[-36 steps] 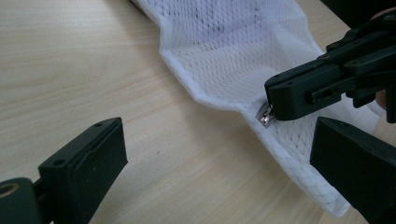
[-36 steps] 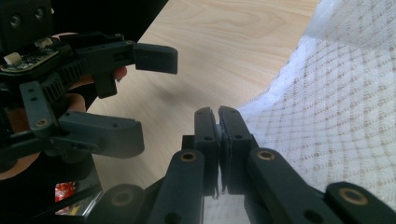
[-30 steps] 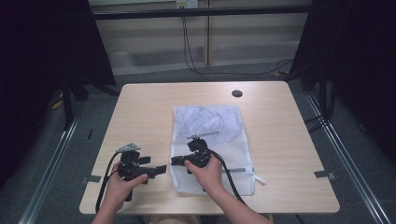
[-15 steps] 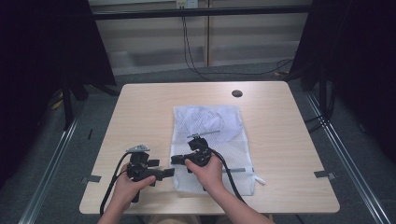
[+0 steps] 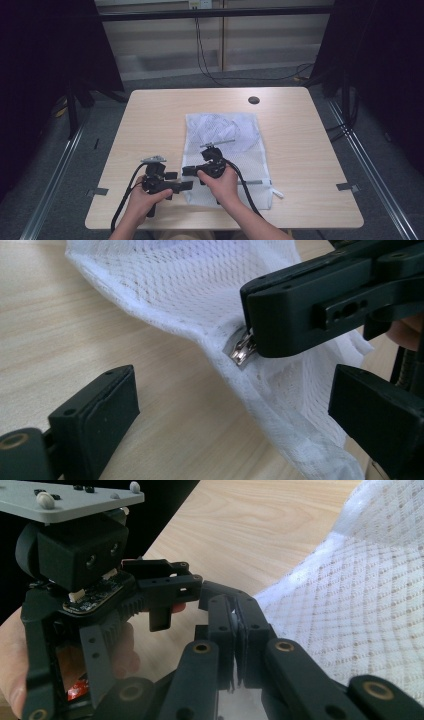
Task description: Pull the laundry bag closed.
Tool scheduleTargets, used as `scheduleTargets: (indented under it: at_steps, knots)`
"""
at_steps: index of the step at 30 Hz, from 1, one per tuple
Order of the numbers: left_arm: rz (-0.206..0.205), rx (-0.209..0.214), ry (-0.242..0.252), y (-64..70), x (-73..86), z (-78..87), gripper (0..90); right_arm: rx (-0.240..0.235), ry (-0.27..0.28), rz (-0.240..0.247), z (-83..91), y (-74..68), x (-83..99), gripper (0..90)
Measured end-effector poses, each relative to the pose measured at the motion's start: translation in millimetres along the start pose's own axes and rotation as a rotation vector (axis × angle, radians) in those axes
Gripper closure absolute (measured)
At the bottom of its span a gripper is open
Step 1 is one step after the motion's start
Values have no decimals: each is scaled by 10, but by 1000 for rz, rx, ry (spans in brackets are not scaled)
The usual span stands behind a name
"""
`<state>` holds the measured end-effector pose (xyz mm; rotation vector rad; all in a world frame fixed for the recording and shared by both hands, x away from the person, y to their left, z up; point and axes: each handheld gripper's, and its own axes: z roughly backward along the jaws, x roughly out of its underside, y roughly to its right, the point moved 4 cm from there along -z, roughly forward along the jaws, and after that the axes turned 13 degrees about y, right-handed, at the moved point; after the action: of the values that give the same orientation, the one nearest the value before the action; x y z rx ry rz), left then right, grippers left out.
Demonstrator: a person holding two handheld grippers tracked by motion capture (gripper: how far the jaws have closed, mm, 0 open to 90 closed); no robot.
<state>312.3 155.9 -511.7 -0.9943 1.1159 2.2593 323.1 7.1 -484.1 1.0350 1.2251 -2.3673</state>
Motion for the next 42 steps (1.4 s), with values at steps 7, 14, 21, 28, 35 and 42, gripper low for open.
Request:
scheduleTargets:
  at_steps: [7, 14, 21, 28, 35, 42]
  knots:
    - [2, 9, 7, -4, -4, 0, 259, -5, 3, -1, 0, -8, -3, 868]
    - [10, 32, -8, 21, 25, -37, 365, -5, 3, -4, 4, -20, -2, 868]
    - [17, 27, -19, 9, 29, -37, 404, -6, 3, -4, 2, -25, -2, 868]
    - [34, 61, 8, 33, 27, -45, 528, -8, 4, -7, 3, -31, -2, 867]
    - [71, 91, 42, 14, 36, -42, 635, -6, 4, -5, 2, -33, 0, 868]
    - [93, 84, 40, 6, 45, -40, 700, -7, 5, -8, 1, -37, -1, 867]
